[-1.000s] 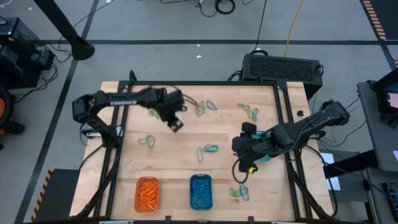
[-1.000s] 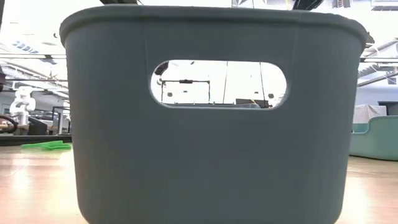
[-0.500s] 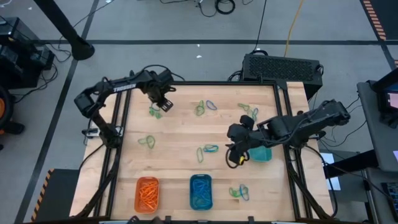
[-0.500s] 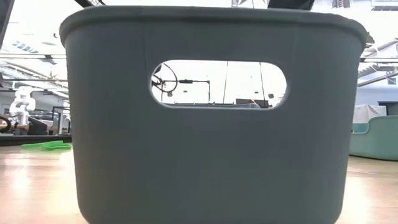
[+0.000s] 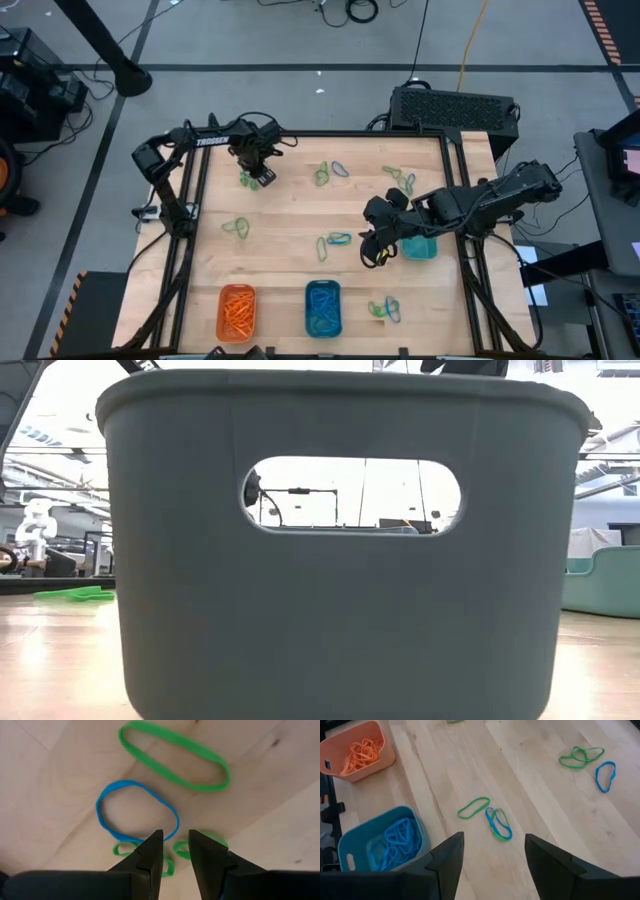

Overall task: Sort rubber bands into baskets
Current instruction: Put the blue rubber band into the blue bin

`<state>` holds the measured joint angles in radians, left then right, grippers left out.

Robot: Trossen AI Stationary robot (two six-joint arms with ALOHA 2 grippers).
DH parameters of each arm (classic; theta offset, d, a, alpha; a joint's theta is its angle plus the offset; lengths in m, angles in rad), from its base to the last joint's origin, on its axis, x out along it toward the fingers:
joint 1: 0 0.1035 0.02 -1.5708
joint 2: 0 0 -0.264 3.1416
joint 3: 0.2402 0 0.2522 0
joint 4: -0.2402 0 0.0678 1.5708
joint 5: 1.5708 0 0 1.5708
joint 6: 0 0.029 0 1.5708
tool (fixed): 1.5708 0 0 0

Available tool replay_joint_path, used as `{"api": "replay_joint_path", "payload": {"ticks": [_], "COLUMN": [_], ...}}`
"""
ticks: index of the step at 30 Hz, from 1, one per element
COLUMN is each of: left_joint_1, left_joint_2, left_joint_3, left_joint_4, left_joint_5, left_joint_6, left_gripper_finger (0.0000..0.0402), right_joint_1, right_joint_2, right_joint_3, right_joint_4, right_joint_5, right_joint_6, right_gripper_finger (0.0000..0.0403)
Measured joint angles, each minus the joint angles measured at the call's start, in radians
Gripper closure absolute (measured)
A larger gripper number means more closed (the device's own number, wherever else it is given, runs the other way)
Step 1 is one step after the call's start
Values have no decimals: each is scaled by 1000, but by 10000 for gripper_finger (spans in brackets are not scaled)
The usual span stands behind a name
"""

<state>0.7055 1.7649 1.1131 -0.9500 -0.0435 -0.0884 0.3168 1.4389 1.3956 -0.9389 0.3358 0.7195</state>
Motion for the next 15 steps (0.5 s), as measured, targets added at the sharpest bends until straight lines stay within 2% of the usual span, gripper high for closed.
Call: {"api": "replay_joint_path", "payload": {"ticks": [15], "left_joint_1": [1], "left_joint_2": [-1], "left_joint_3": [-108], "left_joint_4": [81], "left_joint_5": [7], "left_joint_6": [-11], "left_gripper_finger": [301], "right_joint_1": [2], "right_joint_2": [0], "right_joint_3": [0], "right_joint_4": [-1], "right_joint_5": [-1], "right_joint_6": [-49], "right_gripper_finger": [202]}}
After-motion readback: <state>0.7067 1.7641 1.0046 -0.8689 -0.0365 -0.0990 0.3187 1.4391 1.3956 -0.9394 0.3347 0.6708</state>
